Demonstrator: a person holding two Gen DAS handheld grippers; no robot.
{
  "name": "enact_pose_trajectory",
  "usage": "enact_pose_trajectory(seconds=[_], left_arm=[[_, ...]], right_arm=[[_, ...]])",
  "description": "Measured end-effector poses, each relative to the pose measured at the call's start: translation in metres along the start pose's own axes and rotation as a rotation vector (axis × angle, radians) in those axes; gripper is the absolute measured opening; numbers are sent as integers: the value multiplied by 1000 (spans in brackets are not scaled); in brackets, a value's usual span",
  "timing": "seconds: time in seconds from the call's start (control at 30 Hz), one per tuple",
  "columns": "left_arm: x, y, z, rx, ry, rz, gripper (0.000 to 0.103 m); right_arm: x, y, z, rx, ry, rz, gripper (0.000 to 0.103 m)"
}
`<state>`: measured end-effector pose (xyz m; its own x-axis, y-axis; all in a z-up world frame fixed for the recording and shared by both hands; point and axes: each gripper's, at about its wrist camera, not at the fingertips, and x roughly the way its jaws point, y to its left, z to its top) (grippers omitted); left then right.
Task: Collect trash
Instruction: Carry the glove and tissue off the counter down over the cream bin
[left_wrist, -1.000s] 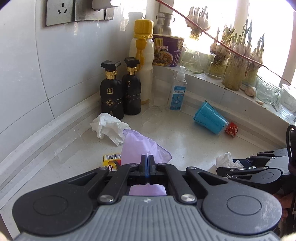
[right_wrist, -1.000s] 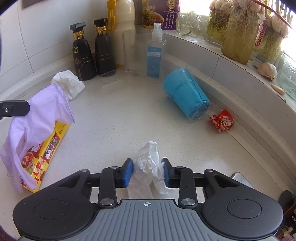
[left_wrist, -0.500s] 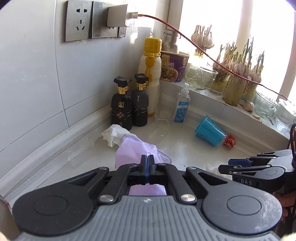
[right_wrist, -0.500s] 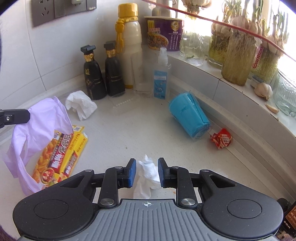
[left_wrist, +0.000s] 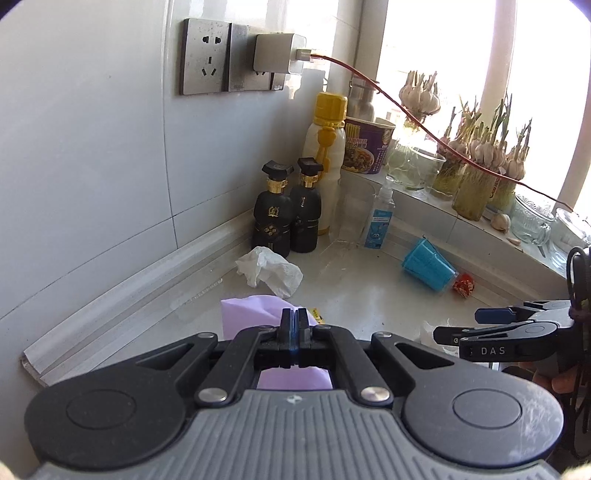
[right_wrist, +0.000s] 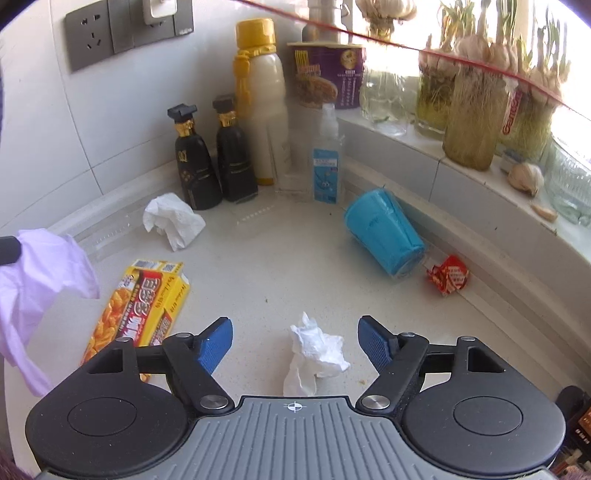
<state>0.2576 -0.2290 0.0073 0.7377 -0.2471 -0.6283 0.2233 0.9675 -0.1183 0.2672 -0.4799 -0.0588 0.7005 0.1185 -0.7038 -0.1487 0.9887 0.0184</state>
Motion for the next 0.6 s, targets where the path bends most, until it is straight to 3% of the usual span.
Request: enact_pose_trajectory(seconds=[0.27,0.43,0.5,0.6], left_arm=[[5,2,-16,-33,53,2,0],[5,0,-19,-25,68,5,0],[4,0,-20,-28,69,6,0],[3,1,-20,-28,67,6,0]], right_arm=[[42,-2,-20,-49,99,-51,71],[52,-2,-23,-59,116,-57,28],[53,-1,-21,-62,114,-48,19],[48,4,-18,-85,103,-61,17]])
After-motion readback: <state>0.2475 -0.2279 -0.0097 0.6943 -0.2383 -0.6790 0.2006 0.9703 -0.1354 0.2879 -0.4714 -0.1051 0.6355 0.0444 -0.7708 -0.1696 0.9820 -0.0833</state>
